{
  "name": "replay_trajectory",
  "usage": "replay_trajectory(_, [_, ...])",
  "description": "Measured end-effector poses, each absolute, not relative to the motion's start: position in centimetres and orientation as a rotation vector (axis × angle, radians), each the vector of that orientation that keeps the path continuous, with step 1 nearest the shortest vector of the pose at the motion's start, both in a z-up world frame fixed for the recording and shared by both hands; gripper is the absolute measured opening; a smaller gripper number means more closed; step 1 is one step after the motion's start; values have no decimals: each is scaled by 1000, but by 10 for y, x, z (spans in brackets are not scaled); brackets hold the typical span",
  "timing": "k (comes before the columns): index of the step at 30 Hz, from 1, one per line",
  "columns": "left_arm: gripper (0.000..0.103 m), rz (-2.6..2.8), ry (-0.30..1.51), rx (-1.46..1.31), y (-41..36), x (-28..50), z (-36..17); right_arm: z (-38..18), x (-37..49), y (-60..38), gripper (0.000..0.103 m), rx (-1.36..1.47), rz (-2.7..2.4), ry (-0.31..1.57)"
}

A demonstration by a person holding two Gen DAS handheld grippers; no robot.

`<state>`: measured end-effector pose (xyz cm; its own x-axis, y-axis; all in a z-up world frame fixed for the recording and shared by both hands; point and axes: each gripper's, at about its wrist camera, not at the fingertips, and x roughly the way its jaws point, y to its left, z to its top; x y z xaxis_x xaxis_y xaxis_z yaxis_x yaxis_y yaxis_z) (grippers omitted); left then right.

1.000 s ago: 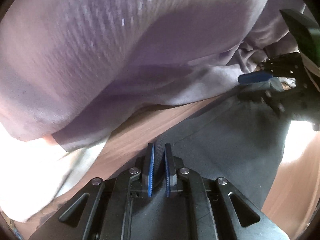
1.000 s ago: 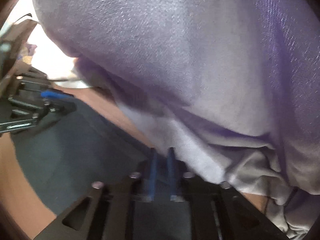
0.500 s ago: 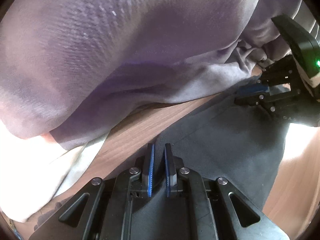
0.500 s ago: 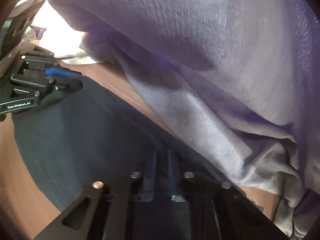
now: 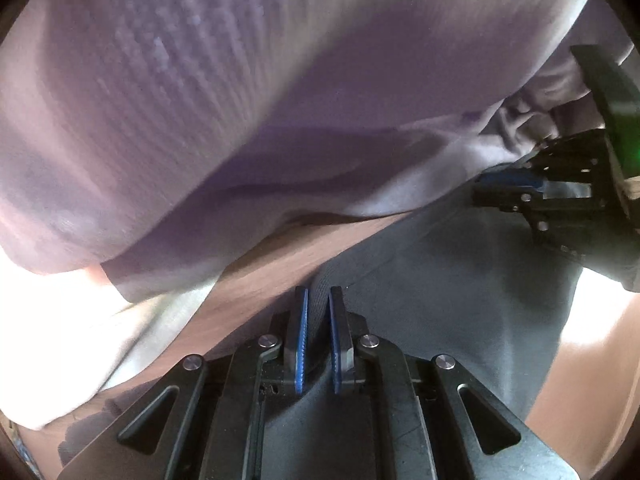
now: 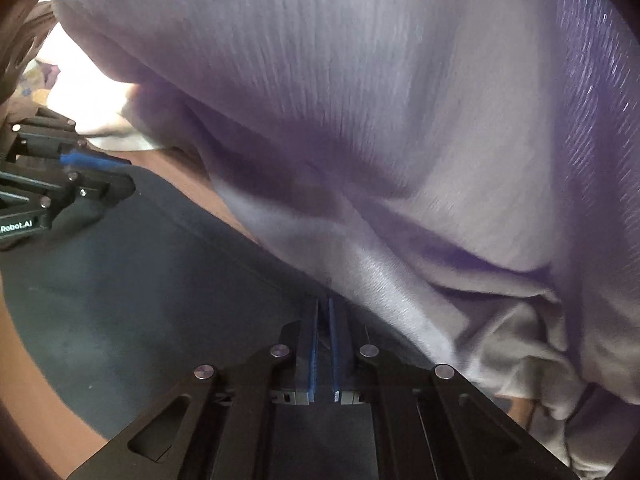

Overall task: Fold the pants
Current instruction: 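Open both grippers to release the black sweatpants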

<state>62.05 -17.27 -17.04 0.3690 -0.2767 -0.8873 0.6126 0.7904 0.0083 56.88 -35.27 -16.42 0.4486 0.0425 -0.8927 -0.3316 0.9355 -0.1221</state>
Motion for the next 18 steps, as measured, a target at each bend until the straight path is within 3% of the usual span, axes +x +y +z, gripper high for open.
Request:
replay_trajectory(4, [17, -567, 1039, 381, -173, 617, -172, -162, 562, -353, 9, -232, 217, 1049])
replay_trajectory(8, [29, -507, 946, 412, -171, 599, -154, -134, 529, -369, 29, -216, 26, 925])
replay_trajectory(10, [54, -452, 817, 440, -169, 577, -134, -123, 509, -380, 33, -161, -53, 876])
replay_trajectory(12, [57, -430, 723, 463, -170, 553, -121, -115, 486, -390, 38, -115, -149, 829])
replay_trajectory(15, [58, -404, 651, 509, -175, 519, -109, -107, 450, -403, 52, -20, -243, 775])
replay_trajectory(18, [59, -431, 675, 447, -176, 498, -110, -105, 420, -431, 52, 75, -324, 752])
